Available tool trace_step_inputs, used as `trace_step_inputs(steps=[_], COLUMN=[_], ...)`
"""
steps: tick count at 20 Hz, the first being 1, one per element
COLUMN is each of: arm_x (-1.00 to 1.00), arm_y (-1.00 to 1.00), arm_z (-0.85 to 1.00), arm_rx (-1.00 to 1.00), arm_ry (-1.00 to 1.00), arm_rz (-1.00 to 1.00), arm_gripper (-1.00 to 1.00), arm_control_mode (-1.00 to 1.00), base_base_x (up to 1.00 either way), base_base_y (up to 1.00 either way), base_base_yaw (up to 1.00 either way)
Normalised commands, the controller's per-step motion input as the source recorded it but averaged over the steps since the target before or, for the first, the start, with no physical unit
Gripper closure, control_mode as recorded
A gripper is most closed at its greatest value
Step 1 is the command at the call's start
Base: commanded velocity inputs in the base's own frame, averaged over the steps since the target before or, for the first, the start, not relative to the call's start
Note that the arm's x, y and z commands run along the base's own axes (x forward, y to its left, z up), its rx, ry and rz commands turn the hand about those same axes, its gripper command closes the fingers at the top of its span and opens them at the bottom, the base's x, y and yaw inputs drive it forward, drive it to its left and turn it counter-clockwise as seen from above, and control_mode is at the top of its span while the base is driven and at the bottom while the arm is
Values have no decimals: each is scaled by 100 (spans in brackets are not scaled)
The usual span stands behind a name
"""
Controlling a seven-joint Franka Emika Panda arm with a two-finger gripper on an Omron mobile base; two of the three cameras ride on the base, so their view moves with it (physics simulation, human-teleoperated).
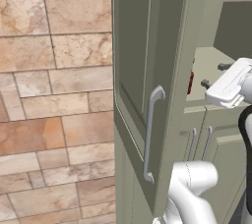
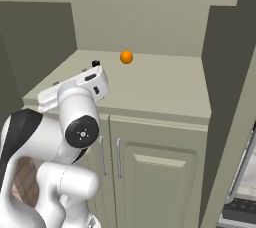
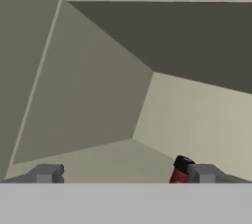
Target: Pick the fish from the plate and place it on the cutting board. Then pick the condiment bottle from the cabinet and place it next to the cutting board.
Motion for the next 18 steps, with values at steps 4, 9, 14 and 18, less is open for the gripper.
trace_step_inputs(steps=[4,9,14,18], arm_x=[19,22,21,13], arm_y=[8,5,11,19], arm_z=[-30,-29,-18,-5], arm_rx=[2,2,3,3], arm_ry=[-6,-5,-2,0], arm_rz=[-5,-5,-5,-5], arm_gripper=[-100,-100,-100,-100], arm_control_mode=[-100,-100,-100,-100], base_base_x=[0,0,0,0], base_base_y=[0,0,0,0], base_base_yaw=[0,0,0,0])
